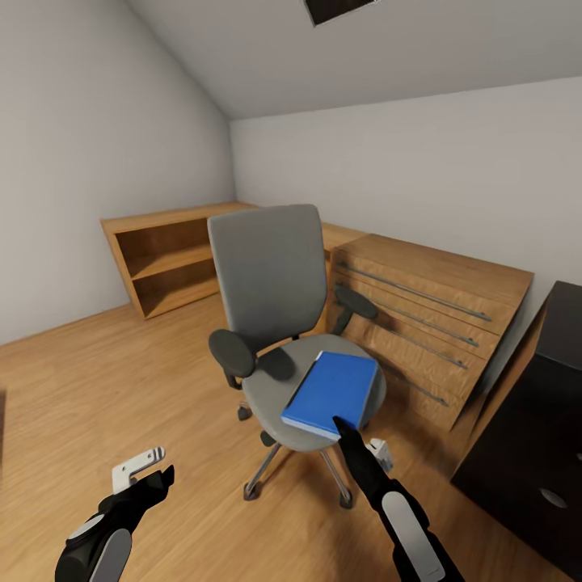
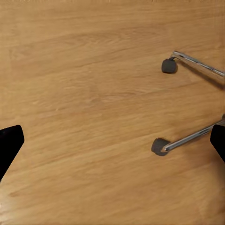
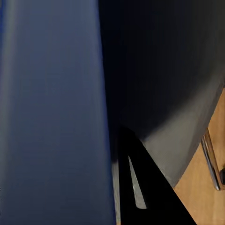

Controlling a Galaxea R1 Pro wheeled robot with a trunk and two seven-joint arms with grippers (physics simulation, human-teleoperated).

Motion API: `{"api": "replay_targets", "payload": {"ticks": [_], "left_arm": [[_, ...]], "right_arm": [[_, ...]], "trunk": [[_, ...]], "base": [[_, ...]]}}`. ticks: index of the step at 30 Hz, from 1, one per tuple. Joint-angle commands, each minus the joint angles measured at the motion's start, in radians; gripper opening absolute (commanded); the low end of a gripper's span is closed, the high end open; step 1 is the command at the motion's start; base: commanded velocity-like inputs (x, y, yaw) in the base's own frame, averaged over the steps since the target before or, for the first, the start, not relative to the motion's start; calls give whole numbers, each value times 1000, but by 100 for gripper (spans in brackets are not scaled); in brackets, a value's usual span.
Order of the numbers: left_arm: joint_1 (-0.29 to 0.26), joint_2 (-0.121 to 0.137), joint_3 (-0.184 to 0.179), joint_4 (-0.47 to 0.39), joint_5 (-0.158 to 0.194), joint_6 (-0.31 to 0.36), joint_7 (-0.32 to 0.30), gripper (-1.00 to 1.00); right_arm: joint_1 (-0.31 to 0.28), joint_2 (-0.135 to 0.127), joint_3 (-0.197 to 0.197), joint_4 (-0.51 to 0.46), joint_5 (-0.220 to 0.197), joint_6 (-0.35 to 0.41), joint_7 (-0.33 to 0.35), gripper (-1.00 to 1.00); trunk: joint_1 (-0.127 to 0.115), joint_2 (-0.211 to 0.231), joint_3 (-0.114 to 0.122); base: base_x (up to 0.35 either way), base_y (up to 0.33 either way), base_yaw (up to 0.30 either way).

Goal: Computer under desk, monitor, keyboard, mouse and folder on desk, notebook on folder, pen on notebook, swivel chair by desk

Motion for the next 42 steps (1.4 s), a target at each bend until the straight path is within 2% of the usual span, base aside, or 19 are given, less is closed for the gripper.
{"api": "replay_targets", "payload": {"ticks": [1,6,11,13,14,18,26,31,32,36,38,40,42], "left_arm": [[-1,0,-1,-1,11,2,9,100],[-1,0,-1,-2,10,2,14,100],[-1,0,-2,-1,8,2,15,100],[-1,0,-5,1,7,3,16,100],[-1,0,-12,3,6,3,17,100],[-1,0,-21,5,5,3,18,100],[-1,0,-24,25,6,3,22,100],[-1,0,-26,62,7,3,24,100],[-1,0,-27,116,7,3,20,100],[-1,-1,-28,187,7,2,16,100],[-1,1,-31,362,5,-68,12,100],[-1,2,-33,434,4,-113,11,100],[-1,3,-38,552,3,-187,10,100]], "right_arm": [[0,0,-2,-1,-7,3,1,-100],[0,0,-5,-33,-6,1,3,-100],[3,-8,-7,-143,-5,1,4,-100],[29,-10,-7,-208,-3,1,2,-100],[60,-11,-7,-267,-2,1,2,-100],[114,-17,-7,-385,0,2,-3,-100],[139,-33,-16,-455,-1,1,-6,-100],[150,-34,-63,-477,-3,2,-5,-100],[151,-34,-123,-480,-5,3,-1,-100],[152,-34,-166,-480,-5,4,-2,-100],[152,-31,-196,-480,-6,3,-3,-100],[152,-31,-206,-480,-7,3,-4,-100],[152,-30,-219,-480,-7,3,-4,-100]], "trunk": [[-4,7,2],[-23,42,18],[-42,77,34],[-50,91,40],[-54,98,43],[-69,126,56],[-100,182,81],[-119,217,96],[-123,224,99],[-138,252,112],[-146,266,118],[-154,280,125],[-161,294,131]], "base": [[0,0,0],[-11,0,0],[-271,-38,0],[-333,-80,0],[-336,-94,0],[-337,-107,0],[-298,-103,0],[-46,-16,0],[-4,-1,0],[-1,0,0],[0,0,-55],[0,0,-142],[0,0,-209]]}}
